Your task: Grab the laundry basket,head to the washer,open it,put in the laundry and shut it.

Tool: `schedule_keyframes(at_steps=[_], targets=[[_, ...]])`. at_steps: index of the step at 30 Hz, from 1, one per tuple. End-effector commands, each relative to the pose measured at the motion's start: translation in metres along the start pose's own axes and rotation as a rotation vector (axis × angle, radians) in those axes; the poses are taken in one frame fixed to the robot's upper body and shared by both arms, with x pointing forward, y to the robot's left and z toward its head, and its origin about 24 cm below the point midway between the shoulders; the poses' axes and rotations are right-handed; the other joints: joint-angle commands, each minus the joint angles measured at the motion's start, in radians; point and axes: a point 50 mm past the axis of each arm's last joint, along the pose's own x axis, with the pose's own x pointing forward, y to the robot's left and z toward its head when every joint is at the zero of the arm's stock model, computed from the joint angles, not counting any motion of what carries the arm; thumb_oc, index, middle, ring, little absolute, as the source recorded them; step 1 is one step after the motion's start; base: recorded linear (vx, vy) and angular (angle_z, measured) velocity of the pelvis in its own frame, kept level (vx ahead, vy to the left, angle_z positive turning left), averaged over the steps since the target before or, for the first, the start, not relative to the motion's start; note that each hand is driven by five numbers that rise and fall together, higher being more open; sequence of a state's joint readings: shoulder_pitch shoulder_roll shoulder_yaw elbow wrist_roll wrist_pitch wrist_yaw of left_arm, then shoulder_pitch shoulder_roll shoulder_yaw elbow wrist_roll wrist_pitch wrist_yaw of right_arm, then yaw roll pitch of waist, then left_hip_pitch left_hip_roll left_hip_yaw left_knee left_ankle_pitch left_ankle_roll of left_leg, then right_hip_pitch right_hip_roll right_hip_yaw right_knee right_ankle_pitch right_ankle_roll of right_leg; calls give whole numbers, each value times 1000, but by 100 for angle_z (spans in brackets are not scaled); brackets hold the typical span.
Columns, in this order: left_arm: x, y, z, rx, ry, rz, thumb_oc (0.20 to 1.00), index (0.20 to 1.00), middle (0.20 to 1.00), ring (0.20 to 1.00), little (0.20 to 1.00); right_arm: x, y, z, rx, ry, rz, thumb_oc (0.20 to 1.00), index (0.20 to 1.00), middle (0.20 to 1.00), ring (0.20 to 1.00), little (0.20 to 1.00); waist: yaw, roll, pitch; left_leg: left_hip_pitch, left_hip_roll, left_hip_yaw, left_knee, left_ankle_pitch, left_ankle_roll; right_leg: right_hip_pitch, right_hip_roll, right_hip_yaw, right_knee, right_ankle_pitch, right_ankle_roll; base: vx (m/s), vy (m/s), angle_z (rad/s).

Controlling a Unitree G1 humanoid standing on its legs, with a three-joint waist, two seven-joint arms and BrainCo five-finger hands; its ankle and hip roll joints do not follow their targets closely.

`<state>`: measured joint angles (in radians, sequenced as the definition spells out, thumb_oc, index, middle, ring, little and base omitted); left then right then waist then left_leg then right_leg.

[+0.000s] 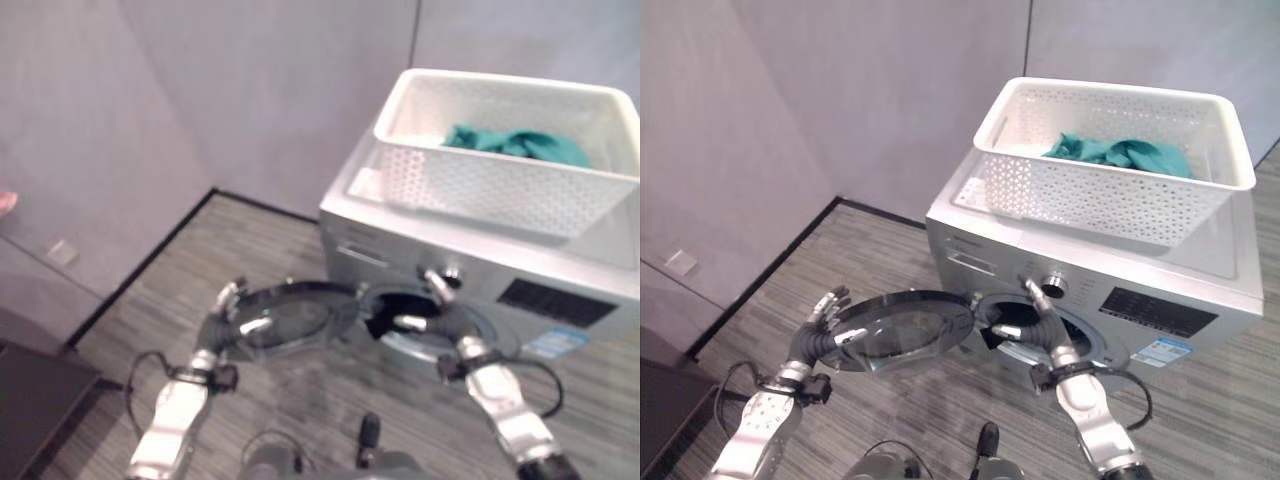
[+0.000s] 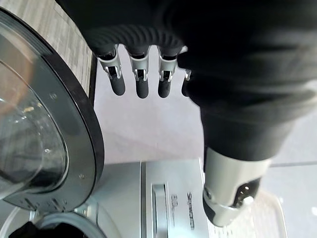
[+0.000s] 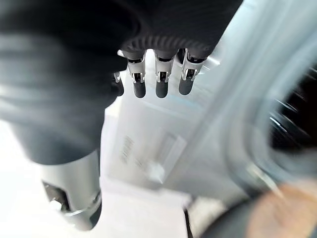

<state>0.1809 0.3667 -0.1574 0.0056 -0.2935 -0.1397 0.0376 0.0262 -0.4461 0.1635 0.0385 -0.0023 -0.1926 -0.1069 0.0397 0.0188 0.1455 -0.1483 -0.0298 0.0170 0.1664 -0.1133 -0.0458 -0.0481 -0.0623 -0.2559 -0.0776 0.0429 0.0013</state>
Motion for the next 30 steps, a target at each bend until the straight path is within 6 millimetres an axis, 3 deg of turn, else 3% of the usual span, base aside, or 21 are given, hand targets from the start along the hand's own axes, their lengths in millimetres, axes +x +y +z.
schedule_keyframes(at_steps=[1, 2, 6, 9, 10, 11, 13, 16, 20, 22, 25, 26, 27, 30], targets=[[12, 9, 33, 71, -165, 8, 1000, 1000, 1000, 1000, 1000, 6, -11, 29, -39, -170, -57, 1000, 1000, 1000, 1000, 1000, 23, 5, -13, -65, 5, 74, 76, 116, -3, 135, -14, 26, 89, -139, 38, 265, 91, -64], [11, 10, 31, 83, -153, 13, 1000, 1000, 1000, 1000, 1000, 7, -17, 52, -76, -280, -80, 1000, 1000, 1000, 1000, 1000, 26, 16, -44, 21, 3, 99, -41, 115, 20, 151, 10, 43, 90, -158, 41, 282, 102, -67], [8, 13, 30, 86, -147, 20, 1000, 1000, 1000, 1000, 1000, 5, -23, 70, -103, -363, -113, 1000, 1000, 1000, 1000, 1000, 26, 18, -67, 86, -23, 70, -87, 101, 42, 168, 5, 60, 131, -179, 51, 204, 71, -78], [6, 22, 31, 106, -142, 46, 1000, 1000, 1000, 1000, 1000, 4, -24, 82, -103, -417, -135, 1000, 1000, 1000, 1000, 1000, 20, 36, -78, 140, -24, 97, -126, 78, 79, 141, 0, 68, 269, -211, 66, 167, 127, 9], [5, 26, 32, 123, -146, 61, 1000, 1000, 1000, 1000, 1000, 1, -22, 87, -101, -438, -117, 1000, 1000, 1000, 1000, 1000, 5, 51, -67, 165, -15, 101, -131, 73, 101, 85, -7, 68, 405, -193, 89, 123, 123, -30], [5, 26, 32, 123, -145, 61, 1000, 1000, 1000, 1000, 1000, 1, -22, 87, -101, -436, -116, 1000, 1000, 1000, 1000, 1000, 6, 48, -68, 169, -20, 101, -133, 65, 102, 82, -12, 72, 417, -206, 92, 95, 94, -33], [4, 31, 33, 144, -142, 79, 1000, 1000, 1000, 1000, 1000, -7, -20, 83, -80, -412, -87, 1000, 1000, 1000, 1000, 1000, -19, 53, -51, 197, -21, 103, -135, 55, 121, 24, -23, 93, 535, -174, 117, 64, 51, -17], [1, 38, 40, 163, -166, 94, 1000, 1000, 1000, 1000, 1000, -27, -24, 69, -22, -327, -47, 1000, 1000, 1000, 1000, 1000, -58, 62, -44, 227, -2, 123, -167, 45, 118, -39, -76, 91, 471, -155, 118, 15, -19, -21], [0, 38, 40, 168, -170, 87, 1000, 1000, 1000, 1000, 1000, -41, -36, 74, -74, -333, -51, 1000, 1000, 1000, 1000, 1000, -82, 52, -56, 224, -1, 124, -165, 34, 112, -23, -90, 105, 373, -133, 122, 29, -43, -19], [-1, 37, 36, 160, -165, 92, 1000, 1000, 1000, 1000, 1000, -49, -50, 96, -197, -434, -106, 1000, 1000, 1000, 1000, 1000, -89, 33, -91, 236, -8, 146, -174, 27, 107, 23, -91, 107, 275, -96, 139, 112, -27, -20], [0, 34, 33, 150, -153, 85, 1000, 1000, 1000, 1000, 1000, -51, -59, 115, -271, -524, -170, 1000, 1000, 1000, 1000, 1000, -84, 29, -113, 246, -6, 150, -191, 27, 104, 57, -79, 113, 220, -93, 142, 61, -16, -41], [1, 29, 29, 136, -139, 67, 1000, 1000, 1000, 1000, 1000, -51, -70, 141, -367, -658, -267, 1000, 1000, 1000, 1000, 1000, -75, 27, -132, 256, -4, 145, -208, 30, 100, 90, -73, 106, 183, -90, 143, 43, 0, -16], [2, 28, 30, 135, -141, 66, 1000, 1000, 1000, 1000, 1000, -51, -70, 141, -369, -658, -270, 1000, 1000, 1000, 1000, 1000, -75, 28, -131, 257, -3, 144, -210, 31, 99, 92, -73, 105, 181, -90, 143, 39, 1, -9], [9, 19, 27, 116, -125, 34, 1000, 1000, 1000, 1000, 1000, -50, -76, 180, -415, -877, -422, 1000, 1000, 1000, 1000, 1000, -58, 18, -149, 258, -3, 124, -217, 33, 95, 111, -69, 90, 163, -90, 143, 6, 1, 10]])
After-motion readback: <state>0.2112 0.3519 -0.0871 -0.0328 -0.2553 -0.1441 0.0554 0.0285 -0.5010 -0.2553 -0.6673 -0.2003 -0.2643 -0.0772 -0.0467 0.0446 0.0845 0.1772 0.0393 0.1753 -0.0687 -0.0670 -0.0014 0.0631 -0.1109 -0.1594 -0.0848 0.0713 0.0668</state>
